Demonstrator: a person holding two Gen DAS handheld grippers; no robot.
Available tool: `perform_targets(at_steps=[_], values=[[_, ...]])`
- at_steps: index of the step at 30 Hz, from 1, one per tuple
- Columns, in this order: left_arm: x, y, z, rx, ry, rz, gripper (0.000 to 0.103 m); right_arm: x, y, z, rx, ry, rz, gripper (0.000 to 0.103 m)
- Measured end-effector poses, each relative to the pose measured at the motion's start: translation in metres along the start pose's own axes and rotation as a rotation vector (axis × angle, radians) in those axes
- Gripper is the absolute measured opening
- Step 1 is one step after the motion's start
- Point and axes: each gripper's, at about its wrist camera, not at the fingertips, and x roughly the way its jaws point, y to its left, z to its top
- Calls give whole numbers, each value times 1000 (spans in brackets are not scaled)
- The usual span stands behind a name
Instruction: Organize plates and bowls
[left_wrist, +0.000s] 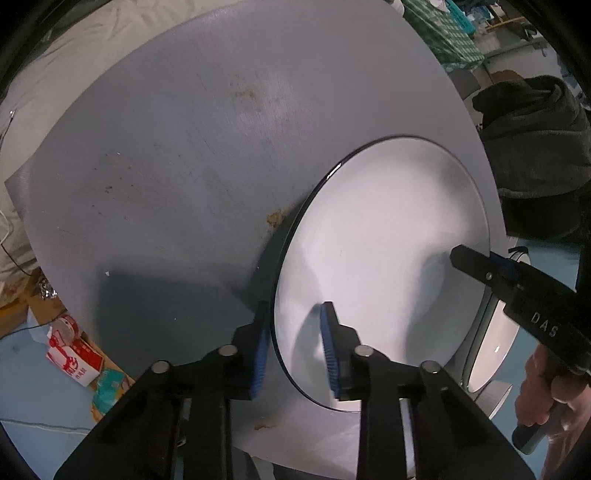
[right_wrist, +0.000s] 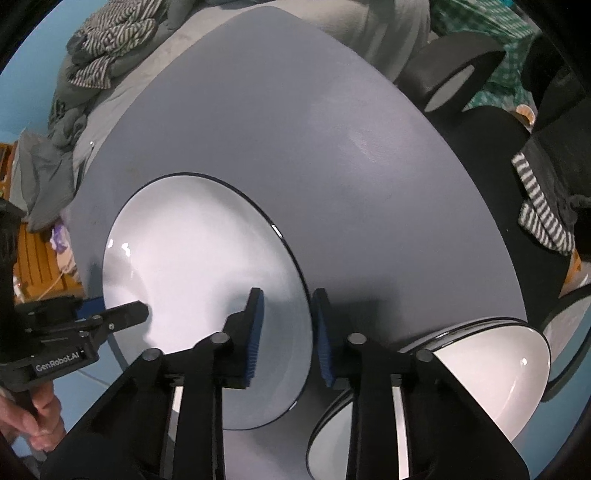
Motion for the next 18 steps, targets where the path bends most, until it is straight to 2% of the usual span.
perform_targets(at_steps=[3,11,18], values=[[-2,-2,-2,14,-7,4,23,5,2,-1,1,19,-12,20],[4,-10,8,24,36,0,23,4,-2,-3,41,24,-3,20],[4,-14,9,27,29,15,23,4,-1,-10,53,10,3,19]])
